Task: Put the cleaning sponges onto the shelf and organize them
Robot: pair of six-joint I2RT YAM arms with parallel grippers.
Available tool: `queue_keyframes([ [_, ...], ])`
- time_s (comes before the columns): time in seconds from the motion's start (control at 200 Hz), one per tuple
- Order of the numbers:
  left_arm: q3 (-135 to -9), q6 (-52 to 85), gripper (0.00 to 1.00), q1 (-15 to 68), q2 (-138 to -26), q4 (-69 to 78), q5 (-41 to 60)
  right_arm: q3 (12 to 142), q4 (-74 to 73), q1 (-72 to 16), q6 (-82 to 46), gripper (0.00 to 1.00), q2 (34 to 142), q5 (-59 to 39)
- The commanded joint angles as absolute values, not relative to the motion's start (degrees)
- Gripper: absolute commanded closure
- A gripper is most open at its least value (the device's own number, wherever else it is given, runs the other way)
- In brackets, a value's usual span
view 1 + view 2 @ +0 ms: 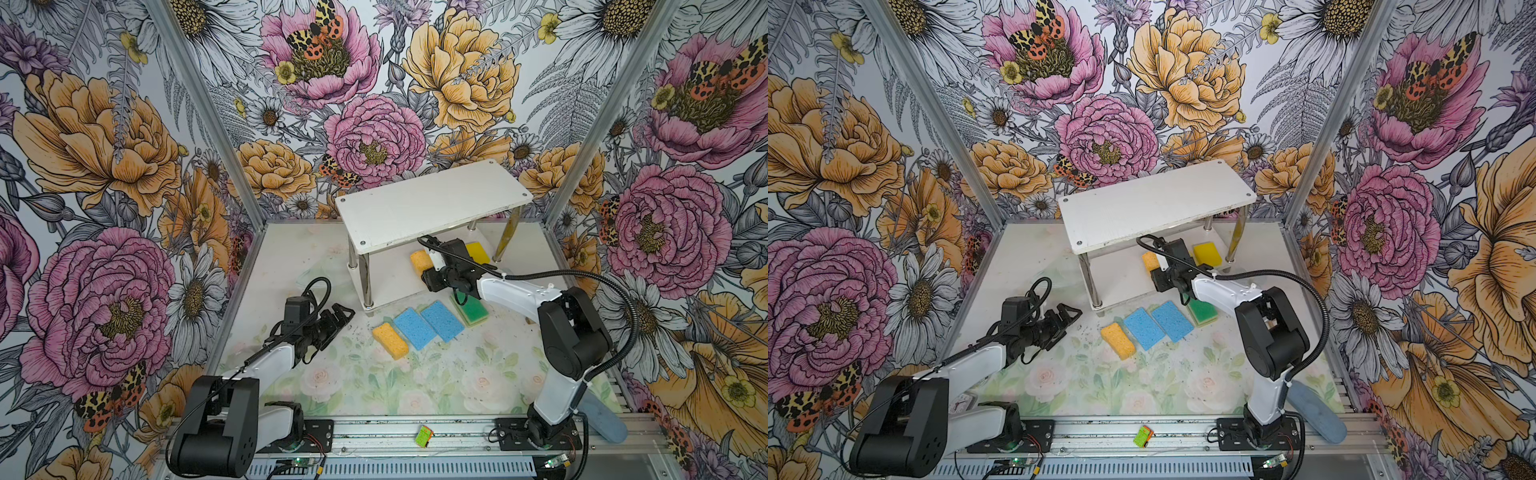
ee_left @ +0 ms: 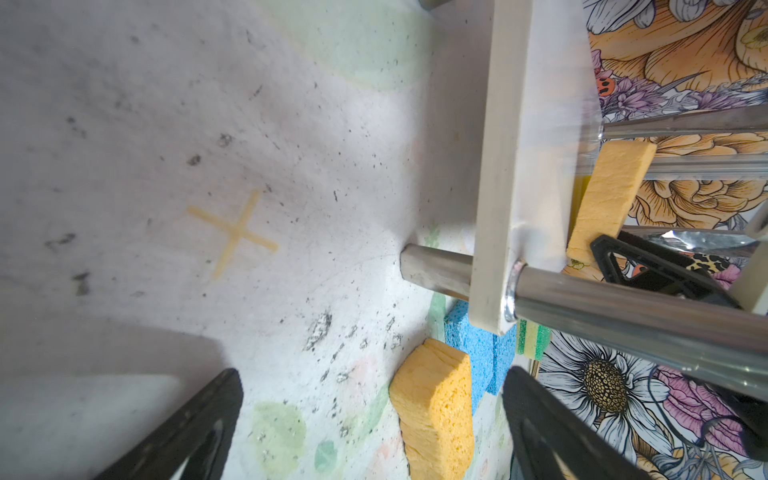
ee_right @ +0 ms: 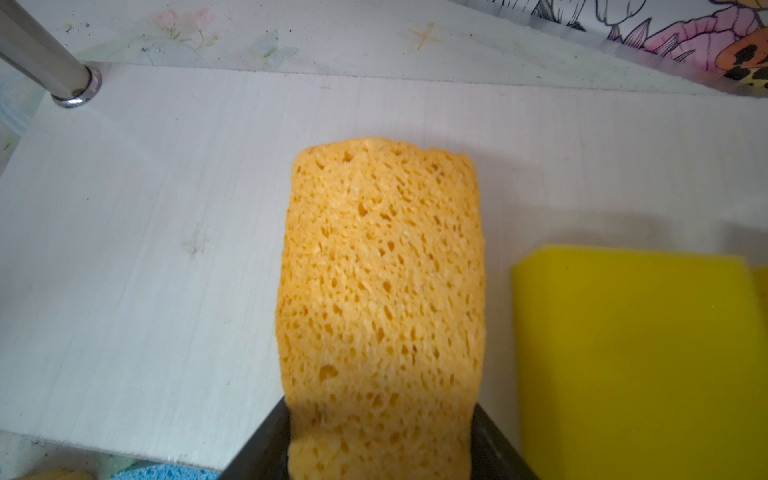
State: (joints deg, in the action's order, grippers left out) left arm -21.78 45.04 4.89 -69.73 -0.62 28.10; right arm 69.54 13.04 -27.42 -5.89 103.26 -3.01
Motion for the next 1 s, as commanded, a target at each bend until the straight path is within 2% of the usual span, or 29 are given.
queue_keyframes([
  [0.0, -23.13, 43.97, 0.01, 5.26, -68.99, -0.70, 28.92, 71.63, 12.84, -27.07, -5.20, 0.41, 104.15, -2.24],
  [0.275, -23.22, 43.95, 0.01, 5.31, -69.26, -0.66, 28.90, 71.89, 13.00, -27.07, -4.96, 0.41, 104.32, -2.28],
  [0.74, -23.03, 43.86, 0.01, 5.30, -69.11, -0.57, 29.09, 71.90, 13.69, -27.07, -4.55, 0.29, 102.40, -2.10],
  [0.996, -22.85, 43.86, 0.01, 5.19, -68.74, -0.70, 29.09, 71.29, 14.15, -27.07, -4.15, 0.27, 100.32, -1.89],
])
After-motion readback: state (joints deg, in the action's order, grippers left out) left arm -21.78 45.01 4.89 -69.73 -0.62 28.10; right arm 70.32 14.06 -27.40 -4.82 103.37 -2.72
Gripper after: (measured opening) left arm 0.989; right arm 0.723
